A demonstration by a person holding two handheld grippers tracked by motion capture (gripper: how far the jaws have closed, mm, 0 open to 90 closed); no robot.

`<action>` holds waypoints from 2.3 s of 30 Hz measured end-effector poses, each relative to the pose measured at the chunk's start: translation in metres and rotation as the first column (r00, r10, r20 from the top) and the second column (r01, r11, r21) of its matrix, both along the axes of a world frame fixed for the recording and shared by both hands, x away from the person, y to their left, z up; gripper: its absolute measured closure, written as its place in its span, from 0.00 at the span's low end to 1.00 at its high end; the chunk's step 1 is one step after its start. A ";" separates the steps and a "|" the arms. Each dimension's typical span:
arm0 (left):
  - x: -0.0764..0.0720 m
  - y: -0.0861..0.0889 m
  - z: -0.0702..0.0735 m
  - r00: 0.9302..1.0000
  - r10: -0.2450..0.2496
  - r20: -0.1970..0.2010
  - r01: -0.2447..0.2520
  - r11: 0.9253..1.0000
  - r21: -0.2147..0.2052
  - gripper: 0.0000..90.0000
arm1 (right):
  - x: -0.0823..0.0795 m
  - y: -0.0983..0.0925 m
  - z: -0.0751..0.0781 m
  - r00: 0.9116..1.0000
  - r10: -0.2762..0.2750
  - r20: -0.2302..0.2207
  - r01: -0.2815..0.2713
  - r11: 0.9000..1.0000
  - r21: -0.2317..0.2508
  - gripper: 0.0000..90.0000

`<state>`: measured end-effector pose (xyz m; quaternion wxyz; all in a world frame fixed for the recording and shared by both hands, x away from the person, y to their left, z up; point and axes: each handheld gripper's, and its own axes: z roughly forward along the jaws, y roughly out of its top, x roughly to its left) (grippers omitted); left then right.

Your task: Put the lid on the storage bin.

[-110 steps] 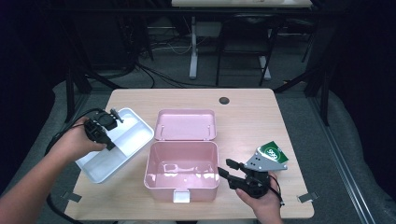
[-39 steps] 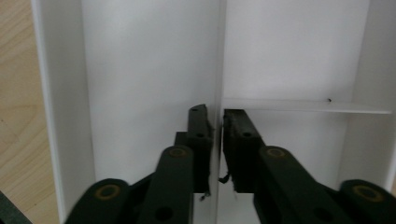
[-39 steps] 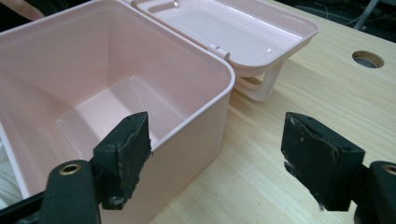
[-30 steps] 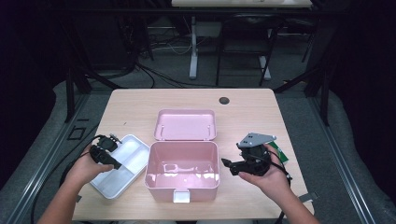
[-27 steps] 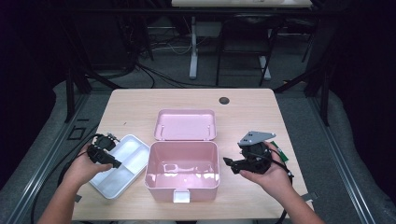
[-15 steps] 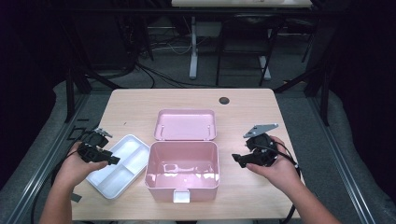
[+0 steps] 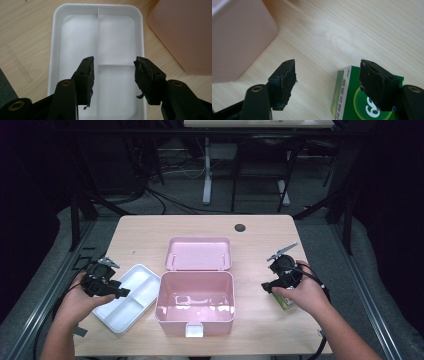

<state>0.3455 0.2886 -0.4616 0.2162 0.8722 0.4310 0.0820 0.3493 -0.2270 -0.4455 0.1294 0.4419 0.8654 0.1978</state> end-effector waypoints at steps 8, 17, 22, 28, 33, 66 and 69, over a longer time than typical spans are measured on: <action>-0.002 0.001 -0.002 1.000 0.007 0.002 -0.007 1.000 0.005 0.56 | 0.012 -0.010 -0.006 0.996 -0.042 -0.077 0.040 0.999 -0.027 0.22; -0.001 0.002 -0.002 1.000 0.014 0.001 -0.014 1.000 -0.005 0.55 | 0.030 -0.030 -0.011 0.983 -0.126 -0.134 0.115 0.989 -0.089 0.18; -0.003 0.003 0.000 1.000 0.017 0.006 -0.017 1.000 -0.007 0.55 | 0.036 -0.035 -0.015 0.976 -0.140 -0.167 0.126 0.988 -0.094 0.15; -0.003 0.003 0.001 1.000 0.014 0.008 -0.014 1.000 -0.010 0.55 | 0.039 -0.036 -0.019 0.971 -0.150 -0.187 0.130 0.985 -0.117 0.12; -0.003 0.003 0.000 1.000 0.019 0.006 -0.019 1.000 -0.009 0.55 | 0.043 -0.040 -0.028 0.966 -0.165 -0.198 0.141 0.982 -0.129 0.07; -0.002 0.003 -0.001 1.000 0.017 0.001 -0.017 1.000 -0.004 0.55 | 0.045 -0.056 -0.046 0.932 -0.198 -0.302 0.159 0.976 -0.150 0.13; -0.002 0.002 -0.001 1.000 0.016 0.000 -0.016 1.000 -0.003 0.55 | 0.045 -0.057 -0.046 0.934 -0.192 -0.302 0.154 0.977 -0.144 0.14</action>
